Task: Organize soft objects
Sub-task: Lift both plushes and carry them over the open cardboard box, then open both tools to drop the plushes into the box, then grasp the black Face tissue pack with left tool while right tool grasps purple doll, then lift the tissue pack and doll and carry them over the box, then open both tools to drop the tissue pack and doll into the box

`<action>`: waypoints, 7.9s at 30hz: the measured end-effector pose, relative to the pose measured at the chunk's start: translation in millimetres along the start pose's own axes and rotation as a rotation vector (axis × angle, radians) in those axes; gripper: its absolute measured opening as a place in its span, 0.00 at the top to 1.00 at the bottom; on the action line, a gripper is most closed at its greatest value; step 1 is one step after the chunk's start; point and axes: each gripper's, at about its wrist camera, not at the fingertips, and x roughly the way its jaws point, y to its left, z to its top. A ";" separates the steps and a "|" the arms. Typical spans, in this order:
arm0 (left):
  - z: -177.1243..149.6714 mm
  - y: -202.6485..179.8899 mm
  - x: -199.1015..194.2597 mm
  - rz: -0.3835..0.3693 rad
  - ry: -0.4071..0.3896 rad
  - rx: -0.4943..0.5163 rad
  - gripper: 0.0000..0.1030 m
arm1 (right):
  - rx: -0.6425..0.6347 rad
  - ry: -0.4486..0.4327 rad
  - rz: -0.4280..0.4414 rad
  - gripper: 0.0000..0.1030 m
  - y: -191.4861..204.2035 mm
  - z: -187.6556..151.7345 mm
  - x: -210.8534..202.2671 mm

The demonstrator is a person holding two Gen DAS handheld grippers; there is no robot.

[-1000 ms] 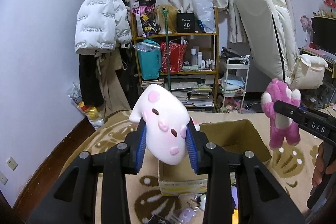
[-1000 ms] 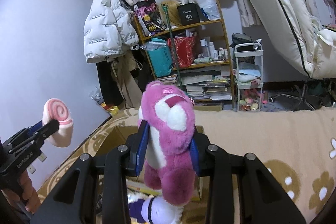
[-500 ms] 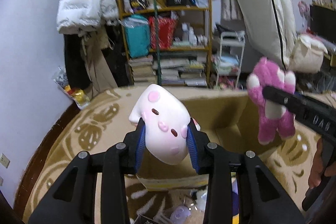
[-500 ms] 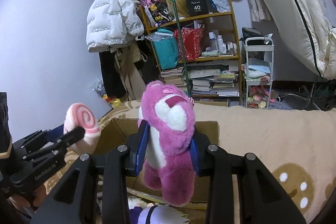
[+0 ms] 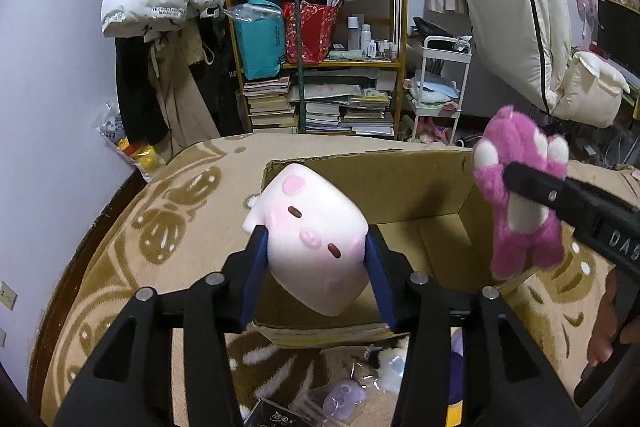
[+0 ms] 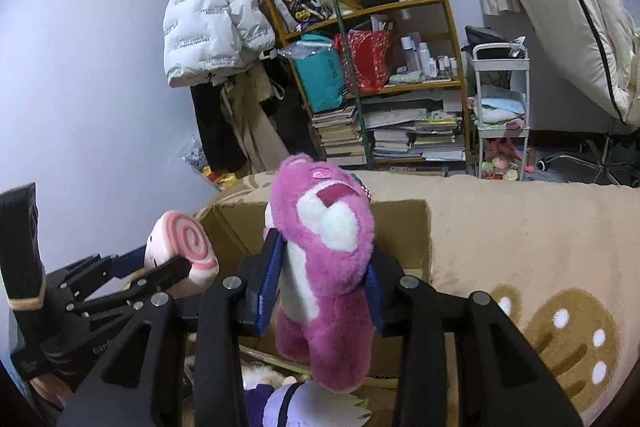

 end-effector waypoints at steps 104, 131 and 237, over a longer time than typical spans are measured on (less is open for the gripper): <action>-116.7 51.2 24.4 0.104 0.573 -0.117 0.53 | -0.013 0.319 -0.083 0.38 23.2 -93.6 12.9; -44.6 39.2 -113.6 0.080 -0.052 -0.141 0.53 | -0.032 -0.008 -0.054 0.40 45.7 -42.2 -84.0; 2.0 7.7 -30.1 0.058 -0.056 -0.013 0.04 | 0.040 -0.026 -0.111 0.08 -12.2 -12.6 -30.9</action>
